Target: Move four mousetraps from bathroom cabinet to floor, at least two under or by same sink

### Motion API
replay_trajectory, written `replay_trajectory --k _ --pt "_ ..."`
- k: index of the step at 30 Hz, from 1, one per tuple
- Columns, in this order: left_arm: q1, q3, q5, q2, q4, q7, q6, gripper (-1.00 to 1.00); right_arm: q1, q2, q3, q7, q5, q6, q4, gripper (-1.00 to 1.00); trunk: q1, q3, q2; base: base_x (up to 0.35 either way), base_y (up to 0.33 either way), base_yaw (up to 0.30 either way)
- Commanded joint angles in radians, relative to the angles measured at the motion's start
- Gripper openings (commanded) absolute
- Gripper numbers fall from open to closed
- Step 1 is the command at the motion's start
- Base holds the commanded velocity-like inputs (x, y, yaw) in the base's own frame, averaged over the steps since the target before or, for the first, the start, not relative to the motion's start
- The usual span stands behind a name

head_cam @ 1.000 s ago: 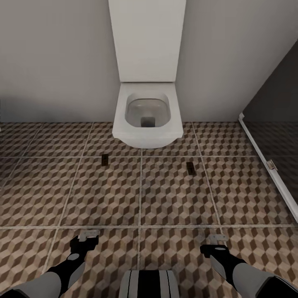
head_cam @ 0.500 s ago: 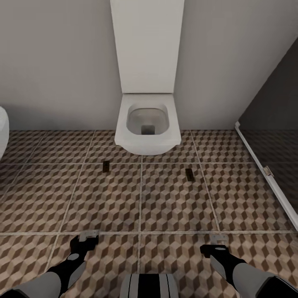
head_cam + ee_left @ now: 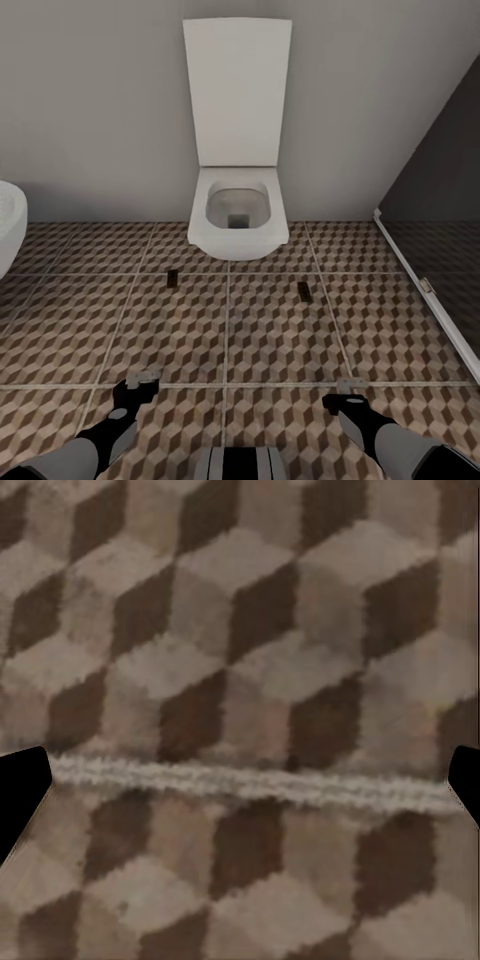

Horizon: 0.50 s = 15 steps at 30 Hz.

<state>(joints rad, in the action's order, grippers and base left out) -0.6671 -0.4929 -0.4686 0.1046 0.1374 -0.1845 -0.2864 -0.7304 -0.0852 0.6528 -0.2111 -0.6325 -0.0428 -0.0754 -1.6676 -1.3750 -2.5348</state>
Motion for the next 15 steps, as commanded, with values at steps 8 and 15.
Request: replay_trajectory --k 8,15 --pt "0.000 -0.009 -0.006 0.000 0.001 -0.004 -0.001 1.00 0.000 0.000 0.010 -0.005 -0.007 -0.004 -0.003 1.00 0.004 0.030 0.002 0.000 0.000 0.000" --pt "0.000 -0.009 -0.007 0.000 0.001 -0.004 -0.001 1.00 0.000 0.001 0.011 -0.004 -0.007 -0.003 -0.003 1.00 0.007 0.058 0.003 0.000 0.000 0.000"
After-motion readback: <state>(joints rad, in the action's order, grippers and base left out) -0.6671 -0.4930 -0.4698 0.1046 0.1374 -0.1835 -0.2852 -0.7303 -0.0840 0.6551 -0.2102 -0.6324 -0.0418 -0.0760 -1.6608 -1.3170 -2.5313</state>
